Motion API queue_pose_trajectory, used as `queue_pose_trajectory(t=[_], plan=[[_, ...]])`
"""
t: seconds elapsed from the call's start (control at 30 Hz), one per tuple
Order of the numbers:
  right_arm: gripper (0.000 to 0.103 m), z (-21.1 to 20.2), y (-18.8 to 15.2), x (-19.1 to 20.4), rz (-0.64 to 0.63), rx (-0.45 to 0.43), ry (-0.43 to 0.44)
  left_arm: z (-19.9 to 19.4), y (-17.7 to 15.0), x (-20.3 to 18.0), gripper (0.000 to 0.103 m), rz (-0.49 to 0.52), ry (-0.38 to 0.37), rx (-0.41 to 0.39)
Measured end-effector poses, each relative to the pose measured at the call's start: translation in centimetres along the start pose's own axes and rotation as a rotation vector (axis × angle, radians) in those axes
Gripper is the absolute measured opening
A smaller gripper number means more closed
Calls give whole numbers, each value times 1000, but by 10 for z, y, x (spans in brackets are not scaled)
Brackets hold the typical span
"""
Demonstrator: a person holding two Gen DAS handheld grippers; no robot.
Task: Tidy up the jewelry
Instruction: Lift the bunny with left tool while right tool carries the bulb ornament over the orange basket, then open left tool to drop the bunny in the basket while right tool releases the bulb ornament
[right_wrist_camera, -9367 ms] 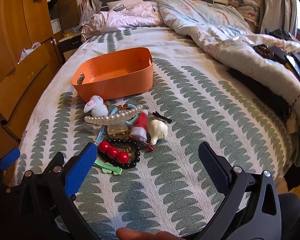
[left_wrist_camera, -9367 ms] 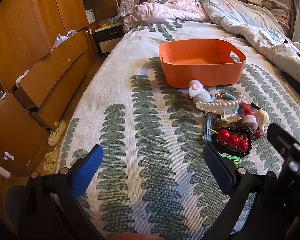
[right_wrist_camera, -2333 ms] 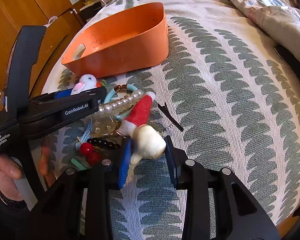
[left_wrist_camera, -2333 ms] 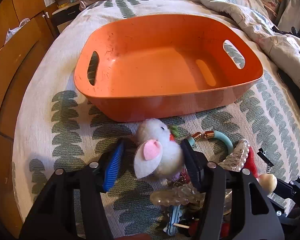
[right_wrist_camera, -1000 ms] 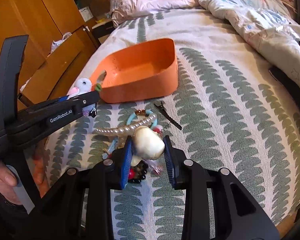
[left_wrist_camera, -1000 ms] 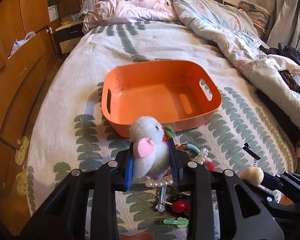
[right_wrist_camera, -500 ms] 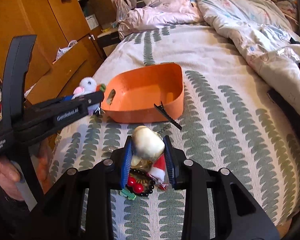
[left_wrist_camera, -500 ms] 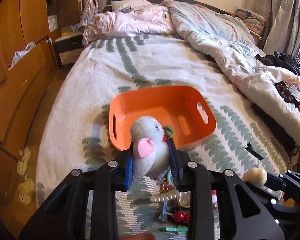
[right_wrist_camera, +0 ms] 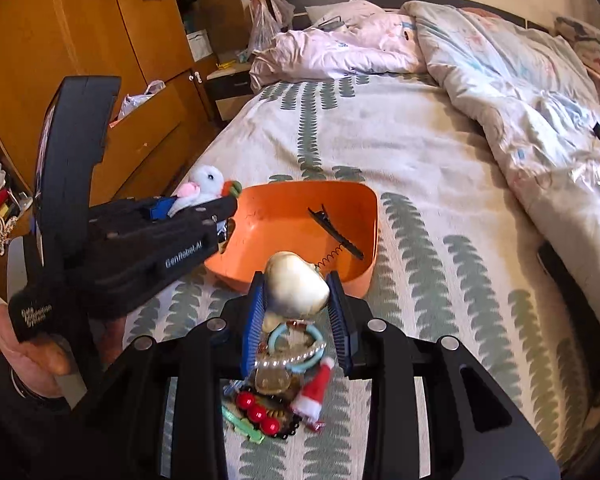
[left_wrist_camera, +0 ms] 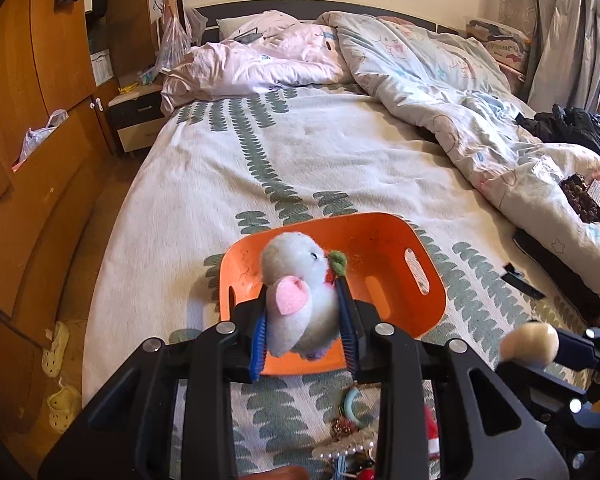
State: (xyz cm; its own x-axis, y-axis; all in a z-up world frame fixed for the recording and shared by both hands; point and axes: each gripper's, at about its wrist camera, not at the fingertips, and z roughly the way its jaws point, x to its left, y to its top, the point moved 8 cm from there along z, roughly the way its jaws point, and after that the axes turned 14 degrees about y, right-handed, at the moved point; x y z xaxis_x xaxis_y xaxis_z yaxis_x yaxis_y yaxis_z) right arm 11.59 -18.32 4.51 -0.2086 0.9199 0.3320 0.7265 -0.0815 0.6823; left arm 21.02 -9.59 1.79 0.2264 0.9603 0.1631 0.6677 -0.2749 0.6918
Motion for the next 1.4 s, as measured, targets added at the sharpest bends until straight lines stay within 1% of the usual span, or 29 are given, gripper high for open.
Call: queue_pose_trajectory(t=[0.3,0.77,0.93,1.1,1.27,1.33,1.4], plan=[[30,33,22,-14,-4,44,12,20,8,3,31,-7,13,6],[31,63,44,-15,-13,73,12,38,9,12,31,-26,12,34],[31,77,43,-23,-4,89,11,49,8,13,31,-34,9,60],[31,92,36,-39,13,115,-9,60,4,10,31,-26,7,81],[31,105,32,-43,20,140,4,73,-2,7,31,-18,2,105],[31,110,32,-43,18,145,-2,78,-5,7,31,-15,17,112],[31,114,31,-44,21,154,0,82,-6,8,31,-18,15,123]])
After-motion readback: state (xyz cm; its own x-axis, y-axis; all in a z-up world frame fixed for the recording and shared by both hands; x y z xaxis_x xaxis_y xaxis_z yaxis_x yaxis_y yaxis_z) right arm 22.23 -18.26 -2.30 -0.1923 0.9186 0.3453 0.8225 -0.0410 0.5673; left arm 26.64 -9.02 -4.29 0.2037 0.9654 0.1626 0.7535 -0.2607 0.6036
